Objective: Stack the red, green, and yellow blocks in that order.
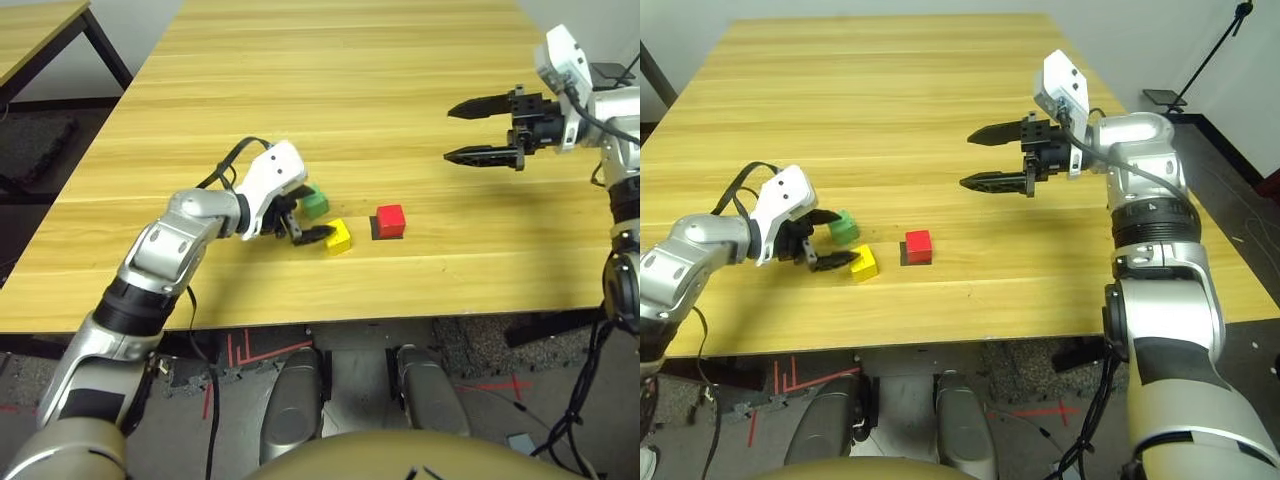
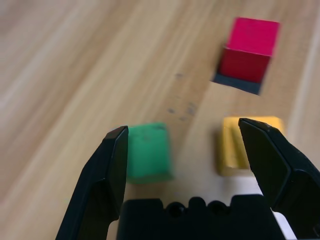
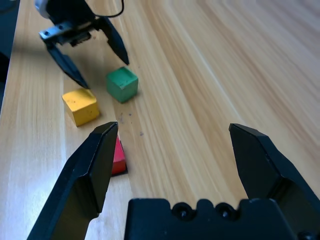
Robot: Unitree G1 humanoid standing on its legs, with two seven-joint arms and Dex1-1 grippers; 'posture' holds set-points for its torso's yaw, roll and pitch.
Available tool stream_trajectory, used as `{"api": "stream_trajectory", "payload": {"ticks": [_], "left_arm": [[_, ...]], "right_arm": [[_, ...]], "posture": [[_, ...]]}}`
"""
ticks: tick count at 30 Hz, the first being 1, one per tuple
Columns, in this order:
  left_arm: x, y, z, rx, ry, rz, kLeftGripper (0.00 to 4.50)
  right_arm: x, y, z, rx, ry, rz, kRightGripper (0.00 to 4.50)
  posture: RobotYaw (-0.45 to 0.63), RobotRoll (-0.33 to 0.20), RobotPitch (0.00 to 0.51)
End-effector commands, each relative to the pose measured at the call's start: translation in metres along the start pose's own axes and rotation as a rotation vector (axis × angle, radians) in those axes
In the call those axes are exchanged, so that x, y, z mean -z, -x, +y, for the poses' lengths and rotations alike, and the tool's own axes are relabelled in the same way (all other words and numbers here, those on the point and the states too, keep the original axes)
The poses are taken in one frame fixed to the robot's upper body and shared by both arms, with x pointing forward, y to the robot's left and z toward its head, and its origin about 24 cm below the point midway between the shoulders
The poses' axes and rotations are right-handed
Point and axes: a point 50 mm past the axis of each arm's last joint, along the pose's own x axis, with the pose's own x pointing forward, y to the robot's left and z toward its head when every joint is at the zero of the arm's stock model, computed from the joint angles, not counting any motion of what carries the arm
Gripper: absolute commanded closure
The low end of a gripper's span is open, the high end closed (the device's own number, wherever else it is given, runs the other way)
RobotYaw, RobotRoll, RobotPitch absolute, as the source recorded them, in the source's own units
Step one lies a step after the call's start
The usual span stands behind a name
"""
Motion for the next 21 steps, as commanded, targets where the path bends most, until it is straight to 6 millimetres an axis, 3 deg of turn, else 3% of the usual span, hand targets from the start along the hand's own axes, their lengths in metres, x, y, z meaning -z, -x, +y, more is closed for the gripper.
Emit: {"api": "stream_trajectory", "payload": {"ticks": [1, 21], "left_arm": [[0.001, -0.002, 0.01, -0.055, -0.006, -0.004, 0.0], [0.032, -0.026, 0.013, -0.072, 0.088, 0.067, 0.0]], "right_arm": [[0.002, 0.005, 0.003, 0.027, -0.014, -0.009, 0.02], [0.005, 0.005, 0.007, 0.052, -0.038, -0.028, 0.02]], "posture": [[0.14, -0.1, 0.049], [0.12, -0.097, 0.071]]}}
